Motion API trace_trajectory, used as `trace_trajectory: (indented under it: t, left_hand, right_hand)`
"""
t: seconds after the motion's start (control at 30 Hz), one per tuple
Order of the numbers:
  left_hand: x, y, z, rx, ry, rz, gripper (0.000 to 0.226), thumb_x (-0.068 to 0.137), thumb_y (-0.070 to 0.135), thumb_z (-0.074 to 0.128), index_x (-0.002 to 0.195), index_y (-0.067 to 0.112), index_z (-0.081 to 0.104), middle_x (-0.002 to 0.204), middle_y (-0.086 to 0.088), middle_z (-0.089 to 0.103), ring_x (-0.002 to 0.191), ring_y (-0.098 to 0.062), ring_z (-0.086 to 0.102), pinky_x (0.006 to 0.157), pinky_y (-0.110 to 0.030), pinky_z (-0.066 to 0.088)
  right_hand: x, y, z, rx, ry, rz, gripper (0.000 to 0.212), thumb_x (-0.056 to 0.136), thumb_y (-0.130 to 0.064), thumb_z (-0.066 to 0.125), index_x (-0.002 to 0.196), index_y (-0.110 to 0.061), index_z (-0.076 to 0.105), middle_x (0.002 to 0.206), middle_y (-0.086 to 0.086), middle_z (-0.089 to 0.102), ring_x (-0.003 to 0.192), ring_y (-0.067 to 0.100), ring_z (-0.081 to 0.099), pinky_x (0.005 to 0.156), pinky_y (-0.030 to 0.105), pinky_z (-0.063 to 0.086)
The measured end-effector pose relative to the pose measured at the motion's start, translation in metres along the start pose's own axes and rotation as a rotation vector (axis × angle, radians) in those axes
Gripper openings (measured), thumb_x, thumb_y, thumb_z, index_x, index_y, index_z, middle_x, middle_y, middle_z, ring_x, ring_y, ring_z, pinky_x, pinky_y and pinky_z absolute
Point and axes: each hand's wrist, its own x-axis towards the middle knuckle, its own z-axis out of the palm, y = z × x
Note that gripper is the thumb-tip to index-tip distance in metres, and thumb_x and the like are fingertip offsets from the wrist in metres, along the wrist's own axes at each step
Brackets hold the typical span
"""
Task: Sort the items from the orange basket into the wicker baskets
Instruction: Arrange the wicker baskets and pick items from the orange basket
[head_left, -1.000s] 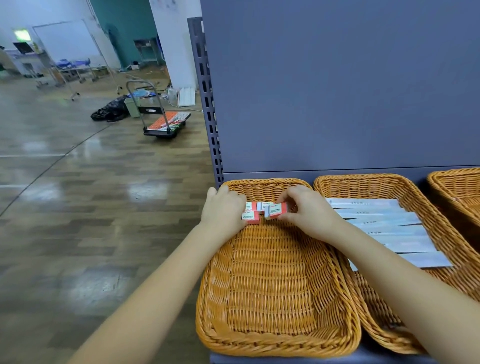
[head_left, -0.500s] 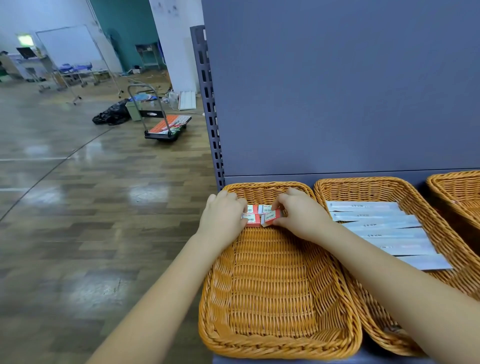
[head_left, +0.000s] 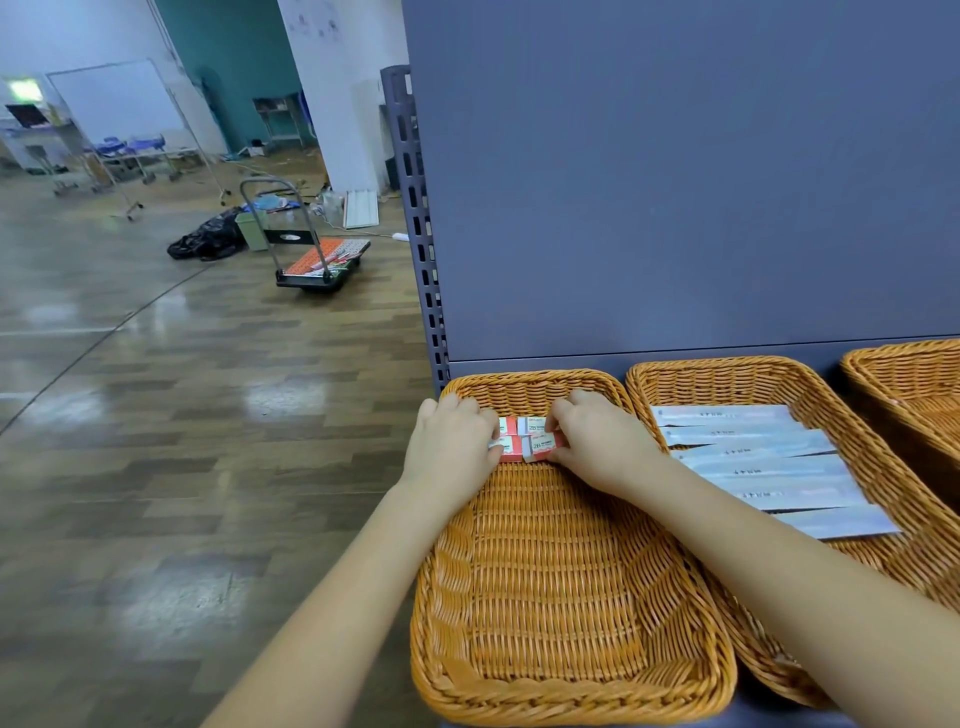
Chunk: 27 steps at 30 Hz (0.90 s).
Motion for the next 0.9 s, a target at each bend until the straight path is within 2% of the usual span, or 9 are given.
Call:
trace_trajectory:
  t: [0.2,0.37,0.5,0.6,0.9]
  left_hand:
    - [0.000,0.001,0.000,0.041,-0.012,0.016,0.036,0.097,0.042,0.044,0.122,0.019,0.057,0.121,0.000,0.057,0.115,-0.018,0.044,0.099,-0.035,0.030]
    - [0.006,0.006,-0.004,0.093,-0.042,0.088,0.038,0.097,0.040,0.045,0.122,0.015,0.056,0.119,-0.004,0.058,0.113,-0.022,0.046,0.097,-0.035,0.033]
    - [0.014,0.016,-0.007,0.120,-0.052,0.138,0.035,0.098,0.037,0.041,0.118,0.013,0.057,0.118,-0.007,0.058,0.112,-0.025,0.046,0.094,-0.037,0.034]
    - [0.016,0.025,-0.006,0.136,-0.050,0.167,0.036,0.098,0.035,0.040,0.120,0.012,0.056,0.121,-0.007,0.057,0.114,-0.026,0.047,0.094,-0.038,0.036]
    - [0.036,0.060,-0.024,0.078,-0.003,0.216,0.038,0.096,0.037,0.040,0.120,0.012,0.056,0.125,-0.008,0.057,0.118,-0.027,0.047,0.095,-0.040,0.038]
  right_hand:
    - [0.002,-0.002,0.001,-0.062,-0.025,-0.004,0.042,0.090,-0.038,0.058,0.126,-0.019,0.048,0.125,0.005,0.048,0.119,0.021,0.043,0.087,0.034,0.047]
    - [0.004,0.000,-0.004,-0.017,-0.054,-0.012,0.040,0.088,-0.038,0.060,0.122,-0.017,0.051,0.123,0.003,0.050,0.119,0.020,0.043,0.093,0.034,0.044]
    - [-0.005,0.004,-0.006,-0.041,0.033,-0.043,0.028,0.094,-0.029,0.048,0.118,-0.016,0.053,0.120,0.003,0.052,0.116,0.020,0.045,0.091,0.033,0.042]
    - [-0.016,0.005,0.000,-0.116,0.065,-0.053,0.028,0.097,-0.029,0.039,0.115,-0.013,0.054,0.118,0.005,0.054,0.111,0.022,0.047,0.091,0.035,0.040]
    - [-0.038,0.032,-0.032,-0.143,0.202,0.074,0.029,0.097,-0.025,0.041,0.116,-0.007,0.053,0.119,0.010,0.053,0.114,0.026,0.046,0.094,0.035,0.037]
